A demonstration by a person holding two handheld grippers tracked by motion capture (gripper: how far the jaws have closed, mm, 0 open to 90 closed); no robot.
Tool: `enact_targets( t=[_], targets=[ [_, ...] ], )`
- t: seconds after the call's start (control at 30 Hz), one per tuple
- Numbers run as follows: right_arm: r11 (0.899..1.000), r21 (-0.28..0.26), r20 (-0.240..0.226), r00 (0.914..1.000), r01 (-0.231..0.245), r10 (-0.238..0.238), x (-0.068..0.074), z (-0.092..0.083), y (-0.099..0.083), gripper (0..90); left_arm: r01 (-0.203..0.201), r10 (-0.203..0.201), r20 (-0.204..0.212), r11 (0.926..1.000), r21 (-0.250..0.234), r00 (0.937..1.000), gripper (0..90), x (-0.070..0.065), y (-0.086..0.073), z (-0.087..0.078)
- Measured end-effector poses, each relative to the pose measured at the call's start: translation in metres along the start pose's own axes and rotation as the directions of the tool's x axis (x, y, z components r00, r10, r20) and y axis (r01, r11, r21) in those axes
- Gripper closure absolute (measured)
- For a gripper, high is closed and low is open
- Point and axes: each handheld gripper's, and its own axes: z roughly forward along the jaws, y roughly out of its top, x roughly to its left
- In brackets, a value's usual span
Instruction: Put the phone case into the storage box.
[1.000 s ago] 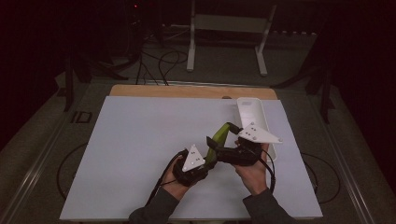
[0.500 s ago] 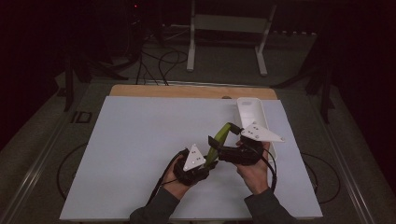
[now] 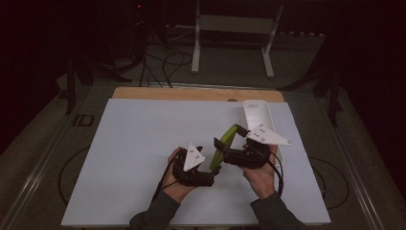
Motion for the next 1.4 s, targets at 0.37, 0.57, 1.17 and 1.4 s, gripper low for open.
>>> enact_targets(
  t=[0.37,0.57,1.17,1.4],
  targets=[
    [1.0,-0.004,0.014,0.9999,-0.002,0.002,0.0,0.0,0.004,16.6,0.005,-0.005,-0.041,1.0,0.002,0.9991,1.2,0.011,-0.001,-0.013],
    [1.0,-0.007,0.024,0.9997,-0.006,0.006,-0.001,-0.001,0.007,16.6,0.016,-0.016,-0.063,0.9999,-0.001,0.9979,0.2,0.02,-0.003,-0.021],
    [1.0,-0.001,0.064,0.9978,-0.021,0.021,-0.006,0.001,0.013,16.6,0.02,-0.022,-0.143,0.9997,-0.015,0.9896,0.0,0.044,-0.015,-0.05],
    [1.0,0.002,0.078,0.9965,-0.031,0.031,-0.009,0.003,0.016,16.7,0.034,-0.037,-0.159,0.9991,-0.024,0.9866,0.0,0.055,-0.021,-0.06]
  ],
)
